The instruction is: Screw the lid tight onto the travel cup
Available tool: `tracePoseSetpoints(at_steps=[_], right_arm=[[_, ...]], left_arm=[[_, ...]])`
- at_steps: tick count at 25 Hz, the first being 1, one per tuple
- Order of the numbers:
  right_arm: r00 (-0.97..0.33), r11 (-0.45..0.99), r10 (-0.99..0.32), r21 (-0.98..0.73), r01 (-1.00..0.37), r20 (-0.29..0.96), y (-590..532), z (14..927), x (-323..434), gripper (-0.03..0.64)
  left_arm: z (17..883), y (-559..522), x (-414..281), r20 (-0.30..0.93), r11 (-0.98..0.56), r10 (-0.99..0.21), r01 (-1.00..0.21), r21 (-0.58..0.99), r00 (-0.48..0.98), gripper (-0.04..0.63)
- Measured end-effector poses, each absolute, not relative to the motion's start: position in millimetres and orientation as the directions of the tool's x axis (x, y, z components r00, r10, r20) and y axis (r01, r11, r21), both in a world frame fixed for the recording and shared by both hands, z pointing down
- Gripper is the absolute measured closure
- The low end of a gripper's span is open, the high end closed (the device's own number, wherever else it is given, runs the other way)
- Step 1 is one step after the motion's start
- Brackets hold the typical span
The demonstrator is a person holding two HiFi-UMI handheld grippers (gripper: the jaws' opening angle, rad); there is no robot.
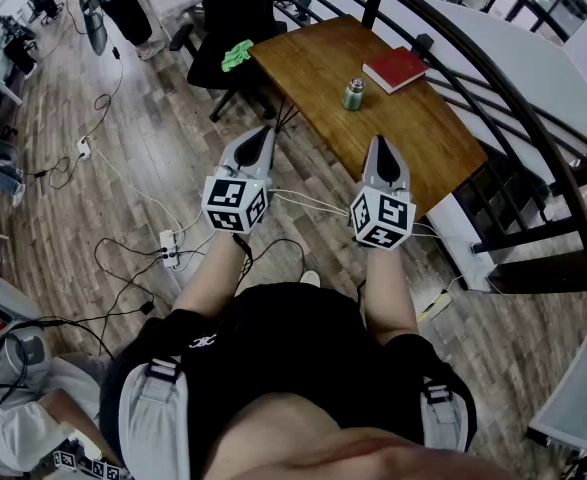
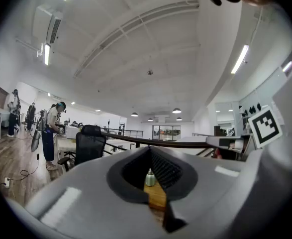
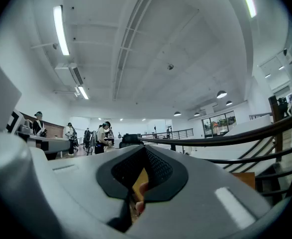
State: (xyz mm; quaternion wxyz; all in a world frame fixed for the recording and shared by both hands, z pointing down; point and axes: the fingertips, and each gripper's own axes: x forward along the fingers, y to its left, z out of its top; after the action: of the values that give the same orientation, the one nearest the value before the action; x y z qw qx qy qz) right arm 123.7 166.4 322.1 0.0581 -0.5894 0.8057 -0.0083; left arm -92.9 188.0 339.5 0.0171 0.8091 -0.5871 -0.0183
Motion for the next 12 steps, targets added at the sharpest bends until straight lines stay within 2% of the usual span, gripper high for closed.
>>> tracePoseSetpoints(at_steps=[12], right_arm=[[-0.318,0.327,-0.943,-0.088,-0.941,-0.101,161.0,321.7,133.2,0.618]], left_arm=[[340.4,176.8,-80.3,-0.003,-0.308,-0.951,-0.951,0.009,0.308,0.546]])
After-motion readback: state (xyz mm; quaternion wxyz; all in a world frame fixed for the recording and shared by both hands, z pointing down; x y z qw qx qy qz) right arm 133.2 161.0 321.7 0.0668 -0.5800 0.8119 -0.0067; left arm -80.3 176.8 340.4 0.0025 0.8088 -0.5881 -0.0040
